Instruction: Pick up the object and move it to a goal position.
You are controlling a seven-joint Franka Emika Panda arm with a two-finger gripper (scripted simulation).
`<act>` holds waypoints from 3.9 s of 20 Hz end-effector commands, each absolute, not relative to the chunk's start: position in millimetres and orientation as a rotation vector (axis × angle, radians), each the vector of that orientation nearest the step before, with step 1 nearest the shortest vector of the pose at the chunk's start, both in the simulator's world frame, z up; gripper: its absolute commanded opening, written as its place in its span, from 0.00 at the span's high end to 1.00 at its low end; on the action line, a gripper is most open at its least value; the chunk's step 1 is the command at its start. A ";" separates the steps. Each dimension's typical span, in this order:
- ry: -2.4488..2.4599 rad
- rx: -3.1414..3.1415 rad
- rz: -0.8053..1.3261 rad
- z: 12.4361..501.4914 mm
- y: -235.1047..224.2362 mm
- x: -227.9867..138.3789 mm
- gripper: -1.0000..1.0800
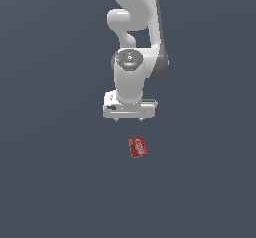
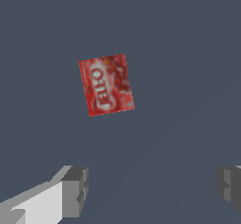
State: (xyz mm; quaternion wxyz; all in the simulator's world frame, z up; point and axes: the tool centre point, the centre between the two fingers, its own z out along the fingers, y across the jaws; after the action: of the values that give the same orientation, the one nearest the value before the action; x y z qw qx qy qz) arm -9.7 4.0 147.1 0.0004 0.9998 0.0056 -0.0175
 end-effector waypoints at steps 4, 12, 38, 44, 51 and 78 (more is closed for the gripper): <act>0.039 3.142 -0.060 147.1 9.3 -9.4 0.04; 0.118 3.146 -0.083 149.0 28.9 -10.8 0.04; 0.284 3.129 -0.003 68.6 45.2 58.1 0.04; 0.288 3.128 -0.003 65.7 45.6 59.0 0.04; 0.289 3.128 -0.002 42.8 45.5 58.7 0.04; 0.291 3.128 0.000 23.4 52.8 56.7 1.00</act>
State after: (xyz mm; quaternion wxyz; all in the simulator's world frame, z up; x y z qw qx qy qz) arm 57.6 50.0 20.0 -0.0001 0.9957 0.0924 -0.0005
